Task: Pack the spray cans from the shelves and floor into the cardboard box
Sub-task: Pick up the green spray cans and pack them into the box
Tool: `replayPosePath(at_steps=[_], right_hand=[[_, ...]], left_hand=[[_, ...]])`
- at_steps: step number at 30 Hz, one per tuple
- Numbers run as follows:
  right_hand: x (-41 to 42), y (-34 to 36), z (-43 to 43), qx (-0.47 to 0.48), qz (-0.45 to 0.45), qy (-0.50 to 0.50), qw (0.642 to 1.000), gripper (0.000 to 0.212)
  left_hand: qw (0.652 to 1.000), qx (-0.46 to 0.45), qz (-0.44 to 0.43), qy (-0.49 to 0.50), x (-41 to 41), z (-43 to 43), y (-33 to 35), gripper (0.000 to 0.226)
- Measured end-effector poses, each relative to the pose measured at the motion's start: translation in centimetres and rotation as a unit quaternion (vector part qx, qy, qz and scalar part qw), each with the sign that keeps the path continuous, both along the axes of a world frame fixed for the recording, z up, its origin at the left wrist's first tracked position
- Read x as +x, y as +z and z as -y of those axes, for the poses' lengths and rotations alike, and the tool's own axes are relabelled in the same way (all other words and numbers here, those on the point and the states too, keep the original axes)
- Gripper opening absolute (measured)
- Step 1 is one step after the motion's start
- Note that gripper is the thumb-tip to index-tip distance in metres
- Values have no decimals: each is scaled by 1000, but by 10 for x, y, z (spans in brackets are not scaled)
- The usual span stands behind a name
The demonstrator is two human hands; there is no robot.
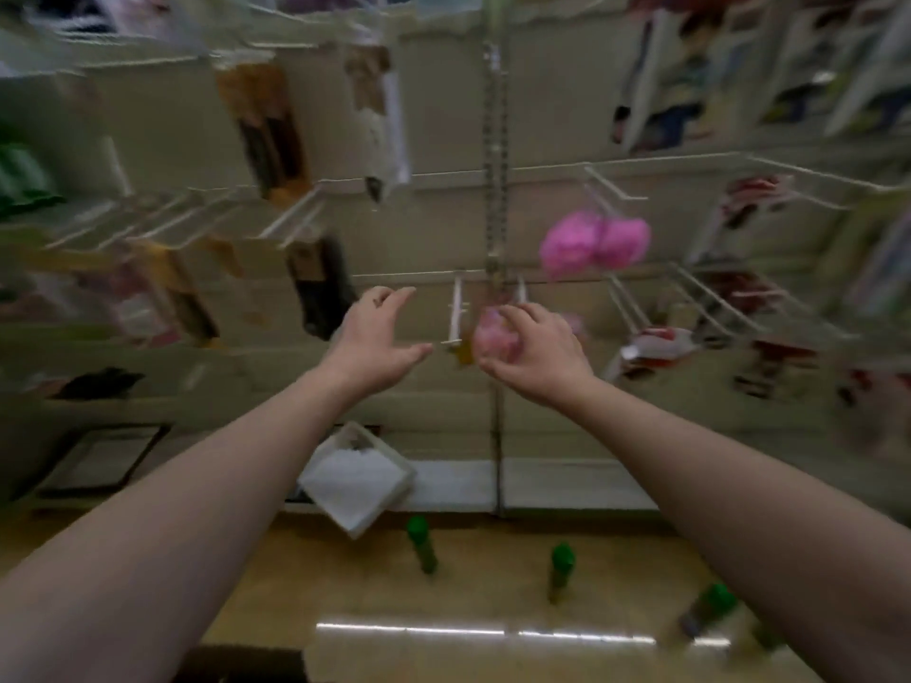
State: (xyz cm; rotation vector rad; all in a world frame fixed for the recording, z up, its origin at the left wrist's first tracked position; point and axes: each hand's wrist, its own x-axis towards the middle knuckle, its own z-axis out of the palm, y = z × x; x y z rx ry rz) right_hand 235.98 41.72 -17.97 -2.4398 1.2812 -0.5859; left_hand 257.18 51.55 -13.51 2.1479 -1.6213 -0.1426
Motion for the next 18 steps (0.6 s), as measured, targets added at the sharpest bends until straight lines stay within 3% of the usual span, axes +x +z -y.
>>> replayPosePath(at_steps=[8,18], right_hand=[[-112,-55,37,69,-9,-137,988,77],[-120,-172,72,218,-52,-220,949,80]], left_hand=[[982,84,-6,-169,-114,100,-69,79],[937,271,-23,-219,-105,176,-209,81]])
